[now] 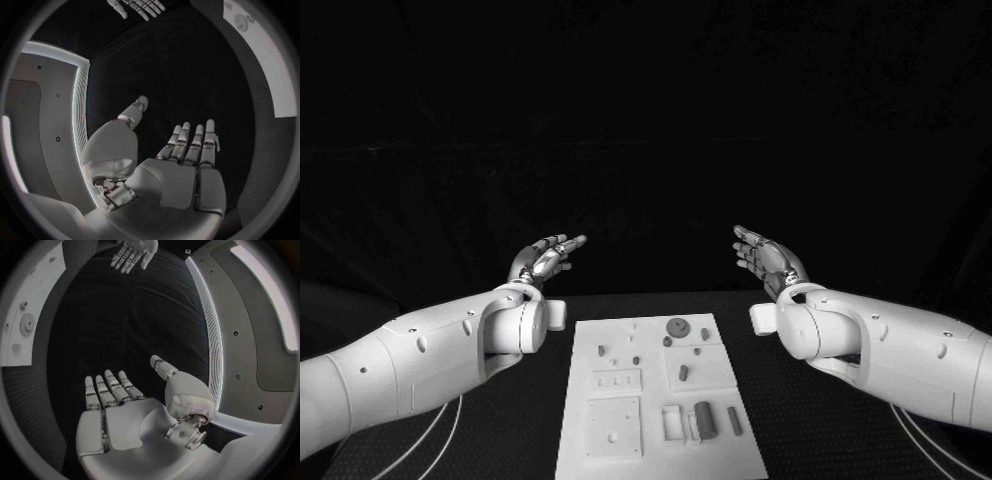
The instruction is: Assemble the parts on the task board
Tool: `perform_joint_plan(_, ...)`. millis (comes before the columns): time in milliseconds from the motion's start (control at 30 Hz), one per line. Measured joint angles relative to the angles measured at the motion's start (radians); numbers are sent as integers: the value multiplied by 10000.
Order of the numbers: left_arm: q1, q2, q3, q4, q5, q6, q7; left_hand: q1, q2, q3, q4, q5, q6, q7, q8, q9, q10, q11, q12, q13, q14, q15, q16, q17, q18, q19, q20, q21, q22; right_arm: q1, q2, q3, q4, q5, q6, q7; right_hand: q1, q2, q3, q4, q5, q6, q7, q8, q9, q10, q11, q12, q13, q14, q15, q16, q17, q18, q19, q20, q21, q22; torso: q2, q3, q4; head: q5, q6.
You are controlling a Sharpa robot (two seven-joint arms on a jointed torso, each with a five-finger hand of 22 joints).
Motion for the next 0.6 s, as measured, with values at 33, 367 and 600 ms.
perform_joint_plan(33,103,72,-46,-246,-5,178,-127,3,-3,4,-4,0,3,3,0,18,0,0,0,2,10,10,0,25,0,15,15,0,40,93,23,-25,-184,-61,263,-146,0,0,0,0,0,0,0,0,6,0,0,0,0,0,0,0,1,0,0,0,2,32,0,-1,0,0,0)
perform_joint_plan(367,662,490,-317,-1677,-85,1660,-1162,57,127,-2,-61,0,437,245,373,429,261,198,303,98,662,10,359,666,1,147,-45,38,117,687,192,-202,-1413,-671,2682,-1497,443,91,118,-611,0,300,2,342,425,613,96,161,94,221,176,385,398,-81,40,39,191,446,0,-1,1,-1,1)
perform_joint_plan(600,676,199,-345,-1490,-210,2359,-1427,33,444,-21,-428,0,1983,398,1108,896,1426,615,948,319,2178,189,1105,1114,111,1256,-315,421,152,733,501,-480,-1938,-2026,3304,-1893,1622,-251,479,-1557,0,1356,84,1156,1499,2248,180,665,332,1436,248,1539,1618,-109,832,6,983,3514,-5,-12,-5,54,-225)
